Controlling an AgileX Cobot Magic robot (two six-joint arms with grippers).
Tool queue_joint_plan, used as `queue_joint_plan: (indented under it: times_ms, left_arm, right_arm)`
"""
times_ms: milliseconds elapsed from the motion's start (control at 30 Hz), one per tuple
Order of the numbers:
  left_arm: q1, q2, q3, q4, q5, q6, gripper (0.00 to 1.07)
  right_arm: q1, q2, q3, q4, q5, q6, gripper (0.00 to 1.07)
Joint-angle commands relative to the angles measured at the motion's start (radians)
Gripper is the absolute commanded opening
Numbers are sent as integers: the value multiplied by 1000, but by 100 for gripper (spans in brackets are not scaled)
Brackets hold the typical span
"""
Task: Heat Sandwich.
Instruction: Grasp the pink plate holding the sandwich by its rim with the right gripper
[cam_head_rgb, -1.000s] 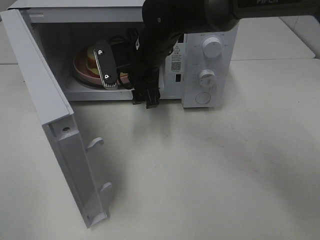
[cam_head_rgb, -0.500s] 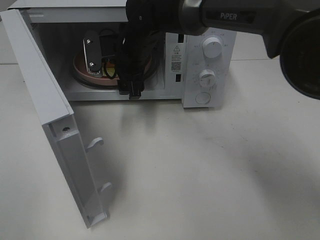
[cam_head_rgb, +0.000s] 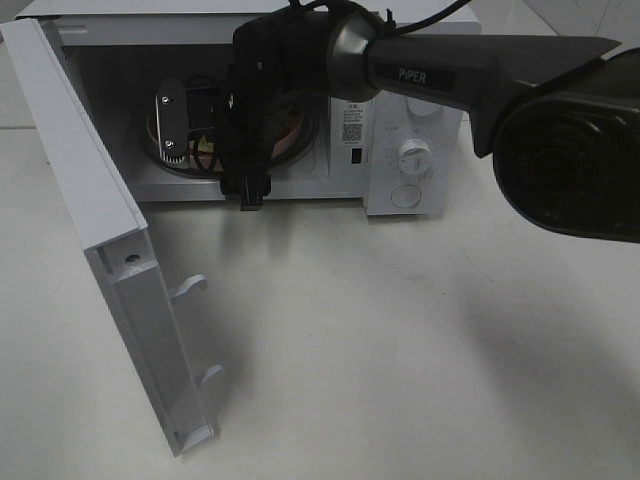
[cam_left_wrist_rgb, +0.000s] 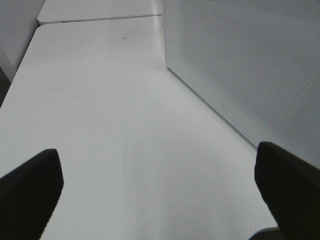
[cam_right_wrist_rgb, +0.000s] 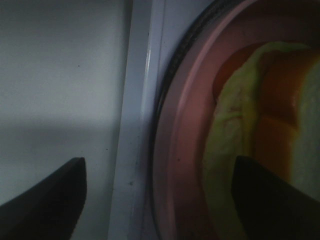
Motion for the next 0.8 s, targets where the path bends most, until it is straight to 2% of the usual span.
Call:
queue_joint_plan:
  times_ms: [33, 233, 333, 367, 400, 433, 500, 800]
  left_arm:
    - [3, -22, 2, 13, -9, -7, 99]
    - [3, -22, 2, 41, -10, -7, 99]
    - [3, -22, 2, 42, -10, -7, 99]
    - [3, -22, 2, 42, -10, -7, 99]
    - [3, -22, 2, 42, -11, -7, 99]
    - [3, -22, 2, 43, -10, -7, 99]
    - [3, -22, 2, 43, -10, -7, 99]
    - [3, -22, 2, 43, -10, -7, 99]
  right_arm:
    - [1, 10, -15, 5, 5, 8, 76]
    - [1, 12, -15, 11, 10, 7, 70]
    - [1, 12, -15, 11, 24, 8, 45]
    - [1, 12, -15, 11, 24, 8, 45]
    - [1, 12, -15, 11, 30, 8, 37]
    - [1, 12, -15, 11, 49, 11, 15]
    - [1, 12, -15, 14, 64, 14, 0]
    - [1, 2, -15, 39, 73, 14, 0]
